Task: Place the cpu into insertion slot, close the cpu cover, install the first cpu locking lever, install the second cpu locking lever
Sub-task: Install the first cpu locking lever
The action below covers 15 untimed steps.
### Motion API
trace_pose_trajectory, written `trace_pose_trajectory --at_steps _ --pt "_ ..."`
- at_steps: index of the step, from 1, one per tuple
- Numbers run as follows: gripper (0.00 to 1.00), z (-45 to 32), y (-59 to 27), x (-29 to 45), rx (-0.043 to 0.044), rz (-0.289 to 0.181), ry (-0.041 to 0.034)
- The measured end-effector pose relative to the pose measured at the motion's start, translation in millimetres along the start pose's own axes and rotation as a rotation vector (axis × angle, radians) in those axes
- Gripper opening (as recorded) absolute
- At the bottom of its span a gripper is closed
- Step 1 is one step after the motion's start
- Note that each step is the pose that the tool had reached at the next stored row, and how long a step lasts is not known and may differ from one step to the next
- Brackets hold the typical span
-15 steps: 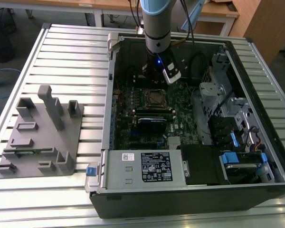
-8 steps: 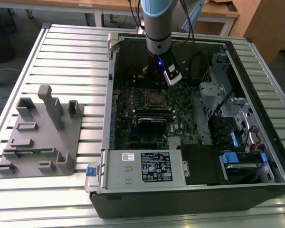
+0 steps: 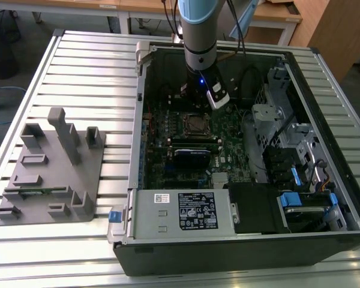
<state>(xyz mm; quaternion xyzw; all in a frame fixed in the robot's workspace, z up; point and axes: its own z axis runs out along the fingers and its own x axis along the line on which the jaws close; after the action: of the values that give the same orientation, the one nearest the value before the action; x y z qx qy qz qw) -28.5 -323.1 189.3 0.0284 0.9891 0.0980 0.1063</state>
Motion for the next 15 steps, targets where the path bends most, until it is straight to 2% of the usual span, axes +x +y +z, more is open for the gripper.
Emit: trace_pose_trajectory --at_steps 6,12,15 --pt "0.11 -1.6 0.7 -1.1 -0.002 0.0 -0.0009" --pt "0.11 -12.0 2.6 -3.5 -0.0004 0.0 -0.0001" --pt "0.11 -12.9 2.9 -3.8 -0.0006 0.0 -0.0002"
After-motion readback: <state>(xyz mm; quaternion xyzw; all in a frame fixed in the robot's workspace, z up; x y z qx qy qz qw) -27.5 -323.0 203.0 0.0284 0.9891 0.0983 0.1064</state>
